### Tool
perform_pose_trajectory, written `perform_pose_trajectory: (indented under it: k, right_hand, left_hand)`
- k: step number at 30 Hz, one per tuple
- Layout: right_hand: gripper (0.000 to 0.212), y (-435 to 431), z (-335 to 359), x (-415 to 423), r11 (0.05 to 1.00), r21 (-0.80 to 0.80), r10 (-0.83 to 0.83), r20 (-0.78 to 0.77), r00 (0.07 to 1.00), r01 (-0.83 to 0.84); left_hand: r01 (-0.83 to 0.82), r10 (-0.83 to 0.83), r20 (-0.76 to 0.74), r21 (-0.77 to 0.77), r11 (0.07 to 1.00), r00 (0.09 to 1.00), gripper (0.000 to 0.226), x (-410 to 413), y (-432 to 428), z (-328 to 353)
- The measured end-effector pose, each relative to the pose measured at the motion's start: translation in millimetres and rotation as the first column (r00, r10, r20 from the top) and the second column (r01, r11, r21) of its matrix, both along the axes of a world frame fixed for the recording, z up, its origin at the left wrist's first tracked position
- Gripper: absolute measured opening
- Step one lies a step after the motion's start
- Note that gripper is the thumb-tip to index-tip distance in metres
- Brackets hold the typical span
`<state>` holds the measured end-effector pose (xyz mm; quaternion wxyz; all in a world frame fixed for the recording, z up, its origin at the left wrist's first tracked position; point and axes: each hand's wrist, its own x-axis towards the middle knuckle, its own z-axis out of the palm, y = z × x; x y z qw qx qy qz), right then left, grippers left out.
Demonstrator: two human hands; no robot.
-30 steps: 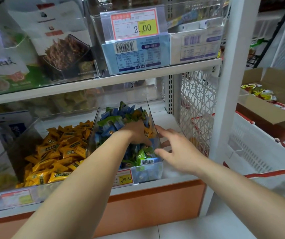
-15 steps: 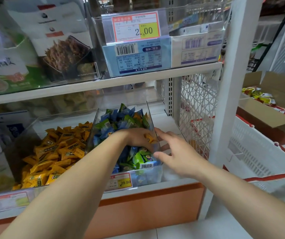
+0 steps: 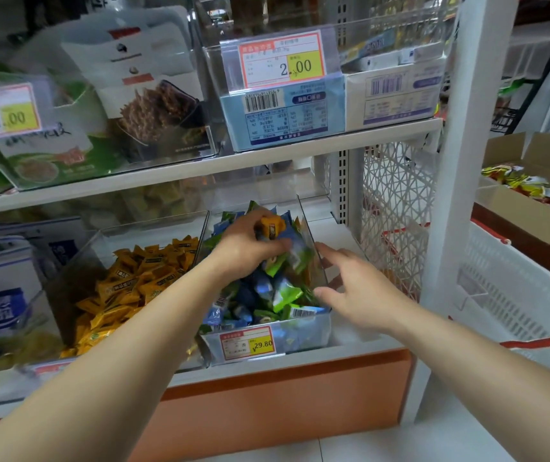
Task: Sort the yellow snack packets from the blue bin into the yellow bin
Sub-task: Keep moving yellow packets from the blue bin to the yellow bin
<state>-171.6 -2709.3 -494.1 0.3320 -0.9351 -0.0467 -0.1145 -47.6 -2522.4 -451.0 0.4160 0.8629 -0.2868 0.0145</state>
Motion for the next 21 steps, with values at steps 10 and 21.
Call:
perform_pose_trajectory:
  k: [10,21]
  right_hand:
    - [0.073,51.2,21.5,15.2,0.976,-0.170,-0.101,0.189,0.977,0.134]
    - [0.080,63.3,16.8,32.8,0.949,-0.216,-0.210,0.117,0.971,0.231]
  left_hand:
    - [-0.148,0.131,-0.070,-0.360,0.921,0.989,0.029,-14.7,14.2,-9.3]
    - [-0.263,0.097,-0.347,-0.472,0.842,0.933,0.019,-16.8,17.4,-24.2]
